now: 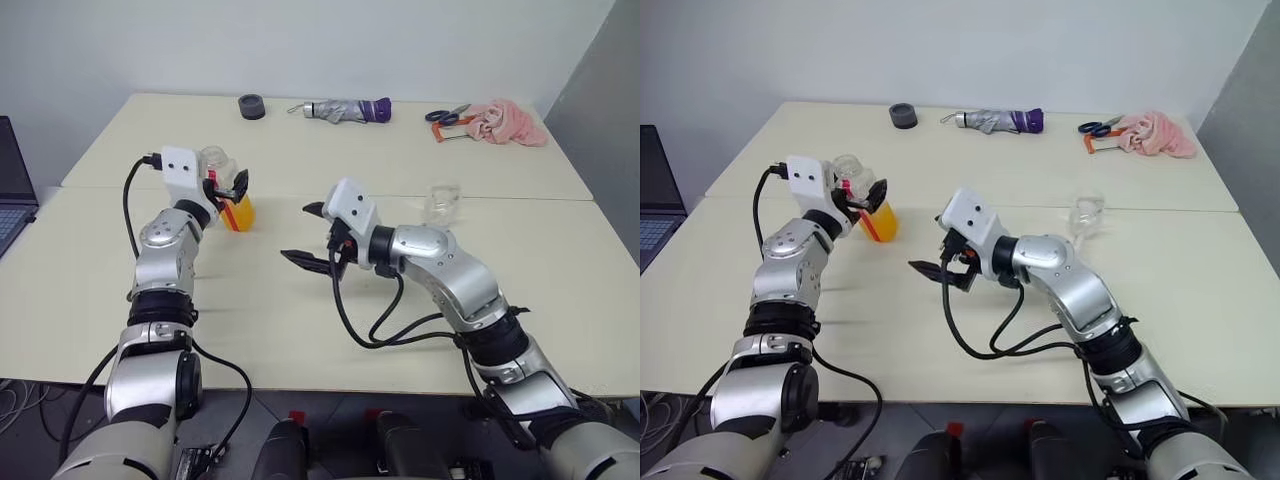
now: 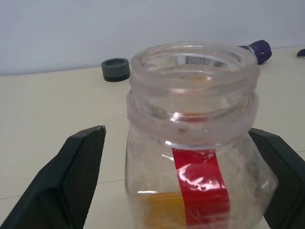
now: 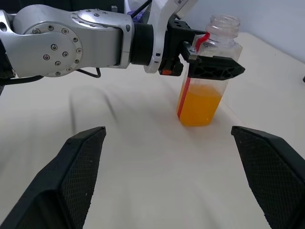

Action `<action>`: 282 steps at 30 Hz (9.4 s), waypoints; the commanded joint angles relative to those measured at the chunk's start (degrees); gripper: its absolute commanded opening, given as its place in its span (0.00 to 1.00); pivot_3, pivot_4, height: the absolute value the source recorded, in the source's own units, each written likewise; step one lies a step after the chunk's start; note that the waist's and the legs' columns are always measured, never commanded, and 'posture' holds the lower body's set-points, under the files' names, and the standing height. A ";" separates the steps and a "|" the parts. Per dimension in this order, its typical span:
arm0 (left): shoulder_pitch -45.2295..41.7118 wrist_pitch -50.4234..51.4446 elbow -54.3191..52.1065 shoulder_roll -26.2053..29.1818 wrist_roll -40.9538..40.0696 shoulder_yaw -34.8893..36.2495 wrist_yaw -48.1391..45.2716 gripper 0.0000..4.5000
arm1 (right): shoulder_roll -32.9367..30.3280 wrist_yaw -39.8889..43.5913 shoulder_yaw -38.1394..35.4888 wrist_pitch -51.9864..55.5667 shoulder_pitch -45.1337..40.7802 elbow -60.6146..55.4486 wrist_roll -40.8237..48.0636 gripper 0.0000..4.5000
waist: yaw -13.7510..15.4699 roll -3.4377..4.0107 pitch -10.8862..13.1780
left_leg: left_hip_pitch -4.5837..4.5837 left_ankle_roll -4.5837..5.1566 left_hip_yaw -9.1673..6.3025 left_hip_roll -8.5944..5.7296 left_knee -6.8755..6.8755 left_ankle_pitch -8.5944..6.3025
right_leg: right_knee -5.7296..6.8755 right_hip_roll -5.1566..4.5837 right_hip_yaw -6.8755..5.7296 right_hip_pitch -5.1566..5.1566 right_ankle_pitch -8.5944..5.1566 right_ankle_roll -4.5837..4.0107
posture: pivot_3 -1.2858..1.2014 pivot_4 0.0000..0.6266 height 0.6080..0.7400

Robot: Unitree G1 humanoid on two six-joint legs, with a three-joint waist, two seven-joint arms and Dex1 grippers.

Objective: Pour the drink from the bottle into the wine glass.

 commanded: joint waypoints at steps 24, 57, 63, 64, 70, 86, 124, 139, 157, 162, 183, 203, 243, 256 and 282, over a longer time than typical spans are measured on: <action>13.35 -2.34 -12.06 -2.25 1.40 -0.64 2.82 0.99 | -3.63 -0.62 -3.00 5.08 8.31 -11.22 0.90 1.00 | 0.02 -0.01 0.00 | 0.00 0.00 -0.01 0.03 -0.01 0.00 | -0.03 -0.02 0.02 0.01 0.00 0.00 | 0.52 0.24 1.00; 28.55 17.12 -51.21 19.73 -15.75 -11.36 -39.62 0.99 | -14.20 -20.12 -36.73 45.36 -9.57 13.78 11.01 1.00 | -0.93 0.07 0.04 | 0.17 0.00 0.29 0.01 -0.22 0.00 | -0.13 0.37 0.29 0.06 -0.03 -0.02 | 0.52 0.24 1.00; 26.36 16.81 -51.16 19.04 -15.03 -13.62 -41.66 0.99 | -16.89 -15.56 -32.72 46.99 -17.03 32.07 10.76 1.00 | -1.23 0.07 0.04 | 0.04 0.07 0.38 0.00 -0.24 -0.04 | -0.23 0.34 0.36 -0.03 -0.03 -0.02 | 0.52 0.24 1.00; 26.11 16.59 -51.07 18.87 -14.81 -13.87 -41.71 0.99 | -17.24 -14.32 -31.52 46.61 -18.27 35.39 10.52 1.00 | -1.26 0.07 0.04 | 0.04 0.07 0.39 0.01 -0.23 -0.05 | -0.22 0.34 0.36 -0.04 -0.03 -0.02 | 0.52 0.24 1.00; 25.36 16.06 -50.93 18.35 -14.19 -14.61 -41.97 0.99 | -18.06 -7.91 -25.84 41.81 -24.64 49.75 8.04 1.00 | -1.31 0.08 0.05 | 0.03 0.08 0.41 0.00 -0.23 -0.05 | -0.22 0.34 0.38 -0.07 -0.03 -0.02 | 0.52 0.24 1.00; 23.43 12.80 -48.18 17.08 -11.42 -16.19 -43.06 1.00 | -14.56 2.52 -20.57 26.33 -33.27 72.74 -0.53 0.71 | -1.39 0.12 0.07 | 0.03 0.08 0.42 0.01 -0.22 -0.05 | -0.18 0.34 0.38 -0.10 -0.03 -0.02 | 0.52 0.24 1.00; 22.35 13.79 -43.76 18.62 -12.32 -14.31 -44.07 1.00 | 3.32 -17.39 -26.91 -6.86 -2.75 25.71 -0.55 0.04 | -1.42 0.24 0.15 | 0.00 0.06 0.34 0.08 -0.19 -0.04 | -0.08 0.13 0.33 -0.12 -0.03 -0.02 | 0.52 0.24 1.00; 22.63 15.53 -44.07 18.65 -13.27 -14.16 -44.94 1.00 | 7.42 -21.78 -21.11 -4.06 25.33 0.78 -0.74 0.04 | -1.25 0.15 0.08 | 0.07 0.06 0.24 0.06 -0.18 -0.04 | -0.11 0.17 0.27 0.01 -0.04 0.00 | 0.52 0.24 1.00; 24.72 17.68 -46.66 17.35 -16.78 -9.77 -41.88 1.00 | 1.86 -17.41 -14.34 -17.04 37.58 -0.80 -5.07 0.04 | -1.26 -0.41 -0.33 | 0.36 0.06 0.28 0.12 -0.16 -0.04 | -0.13 0.43 0.33 0.22 -0.15 0.16 | 0.52 0.24 1.00; 27.97 19.43 -49.97 15.96 -18.44 -5.64 -36.62 1.00 | 3.77 -16.58 -14.09 -24.83 29.83 3.57 -5.81 0.04 | -1.92 -0.41 -0.32 | 0.45 0.05 0.44 0.16 -0.14 -0.04 | -0.11 0.45 0.46 0.23 -0.14 0.16 | 0.52 0.24 1.00; 34.84 22.74 -56.87 17.24 -20.22 2.94 -27.43 1.00 | 14.04 -10.26 -12.83 -46.22 2.29 47.34 -7.71 0.04 | -1.80 -0.32 -0.24 | 0.40 0.01 0.36 0.19 -0.21 -0.04 | -0.07 0.13 0.39 0.17 -0.02 -0.04 | 0.52 0.24 1.00; 30.76 22.45 -56.10 17.06 -20.39 0.53 -27.78 1.00 | 13.34 -9.95 -13.79 -45.55 3.28 47.37 -7.87 0.96 | -1.76 -0.29 -0.22 | 0.38 0.01 0.33 0.17 -0.21 -0.04 | -0.07 0.13 0.37 0.17 -0.02 -0.04 | 0.52 0.24 1.00; 36.76 7.62 -42.82 0.60 -3.94 2.45 -0.43 1.00 | -11.06 4.71 -11.23 -17.03 34.54 -20.99 4.09 0.99 | -0.16 -0.30 -0.23 | 0.29 0.01 0.23 0.07 -0.11 -0.04 | -0.15 0.11 0.29 0.21 -0.03 0.02 | 0.52 0.24 1.00; 28.23 6.91 -34.27 3.41 -3.80 2.39 -1.35 1.00 | -11.22 3.14 -10.78 -13.59 32.17 -22.20 4.10 0.99 | -0.03 -0.31 -0.23 | 0.27 0.00 0.21 0.06 -0.11 -0.04 | -0.15 0.12 0.25 0.21 -0.03 0.02 | 0.52 0.24 1.00; 7.63 1.63 -8.11 5.66 -0.81 -1.12 -8.43 1.00 | -11.15 2.14 -9.74 -12.91 30.04 -22.59 3.78 0.99 | 0.01 -0.32 -0.23 | 0.22 0.00 0.16 -0.02 -0.09 -0.04 | -0.14 0.20 0.14 0.20 -0.02 0.01 | 0.52 0.24 1.00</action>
